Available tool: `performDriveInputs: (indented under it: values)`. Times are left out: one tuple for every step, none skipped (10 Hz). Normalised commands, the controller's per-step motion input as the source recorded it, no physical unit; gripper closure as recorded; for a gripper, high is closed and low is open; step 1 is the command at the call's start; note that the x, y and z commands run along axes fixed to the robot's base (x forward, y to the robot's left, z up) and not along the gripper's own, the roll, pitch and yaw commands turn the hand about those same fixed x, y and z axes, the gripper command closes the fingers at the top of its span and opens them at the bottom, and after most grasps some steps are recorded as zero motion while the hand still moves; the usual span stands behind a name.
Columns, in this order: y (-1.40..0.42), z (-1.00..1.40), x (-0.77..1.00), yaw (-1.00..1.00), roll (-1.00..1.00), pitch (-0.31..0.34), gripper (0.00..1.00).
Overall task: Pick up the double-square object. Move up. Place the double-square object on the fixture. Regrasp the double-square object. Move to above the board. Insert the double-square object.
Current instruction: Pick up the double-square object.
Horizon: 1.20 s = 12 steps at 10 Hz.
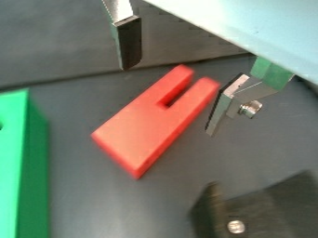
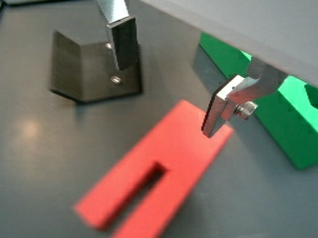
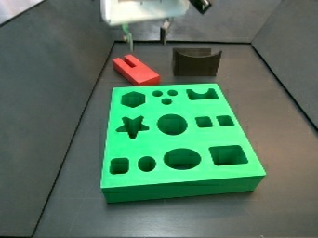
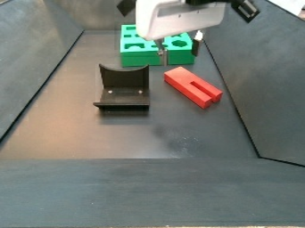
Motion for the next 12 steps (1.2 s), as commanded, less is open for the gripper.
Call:
performDriveInputs:
  values:
    - [-0.57,-0.60,-0.20,0.55,0.09,-0.240,0.00]
    - [-0.47,-0.69,-0.21,0.47,0.06,-0.250,0.00]
    - [-0.29,-0.73,-0.24,0.31,0.05,-0.234,0.00]
    - [-0.15,-0.77,-0.25,0.20,0.05,-0.236,0.00]
    - [-0.03,-0.79,-0.12,0.16,0.00,-0.229,0.00]
    - [0.00,-0.83,0.00,0.09,-0.04,-0.207,0.00]
    - [0.05,-0.87,0.10,0.05,-0.06,-0.183,0.00]
    - [0.04,-0.87,0.24,0.00,-0.07,-0.151,0.00]
    - [0.00,-0.82,0.32,0.00,-0.09,-0.107,0.00]
    - [0.00,-0.47,0.47,0.00,-0.07,0.000,0.00]
    - [0.00,-0.40,0.47,0.00,-0.06,0.000,0.00]
    - [0.03,-0.45,0.49,0.00,-0.09,0.000,0.00]
